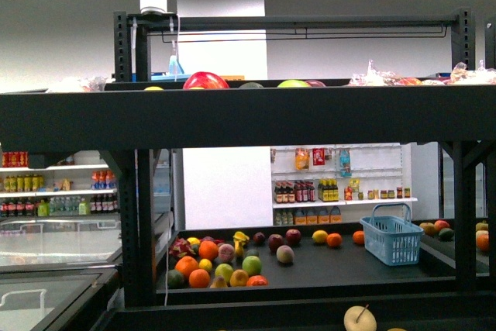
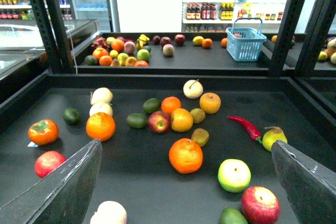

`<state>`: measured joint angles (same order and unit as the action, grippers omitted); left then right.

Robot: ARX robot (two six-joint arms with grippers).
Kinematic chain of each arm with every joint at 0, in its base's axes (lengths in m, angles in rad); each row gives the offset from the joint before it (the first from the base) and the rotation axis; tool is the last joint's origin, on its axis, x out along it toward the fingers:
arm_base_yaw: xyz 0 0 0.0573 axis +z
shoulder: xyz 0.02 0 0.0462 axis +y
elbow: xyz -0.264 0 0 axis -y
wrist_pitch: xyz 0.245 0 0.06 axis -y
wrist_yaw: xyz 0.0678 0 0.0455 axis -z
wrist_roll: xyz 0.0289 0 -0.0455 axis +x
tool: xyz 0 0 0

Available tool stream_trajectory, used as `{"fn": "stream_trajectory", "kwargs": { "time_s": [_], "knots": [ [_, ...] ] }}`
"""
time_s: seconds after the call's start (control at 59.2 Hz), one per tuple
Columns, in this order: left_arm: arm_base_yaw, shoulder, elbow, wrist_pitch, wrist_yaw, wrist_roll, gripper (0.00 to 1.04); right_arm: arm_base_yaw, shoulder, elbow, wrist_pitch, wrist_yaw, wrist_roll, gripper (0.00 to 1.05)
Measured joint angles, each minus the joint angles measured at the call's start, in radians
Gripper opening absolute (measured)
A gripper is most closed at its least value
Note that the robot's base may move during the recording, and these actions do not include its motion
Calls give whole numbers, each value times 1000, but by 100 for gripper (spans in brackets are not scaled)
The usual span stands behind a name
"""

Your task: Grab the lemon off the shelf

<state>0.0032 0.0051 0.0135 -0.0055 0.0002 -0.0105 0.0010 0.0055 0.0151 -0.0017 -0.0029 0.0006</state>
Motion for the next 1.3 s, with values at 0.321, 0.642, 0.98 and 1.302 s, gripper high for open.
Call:
{"fn": "stream_trajectory", "kwargs": {
  "time_s": [0.321,0.642,0.98,1.302],
  "knots": [
    [0,0,0,0,0,0,47,0,0,0,0,0,0,97],
    [0,0,0,0,0,2,96,0,0,0,0,0,0,97],
    [0,0,0,0,0,2,97,0,0,0,0,0,0,97],
    [0,0,0,0,0,2,97,0,0,0,0,0,0,97]
  ]
}}
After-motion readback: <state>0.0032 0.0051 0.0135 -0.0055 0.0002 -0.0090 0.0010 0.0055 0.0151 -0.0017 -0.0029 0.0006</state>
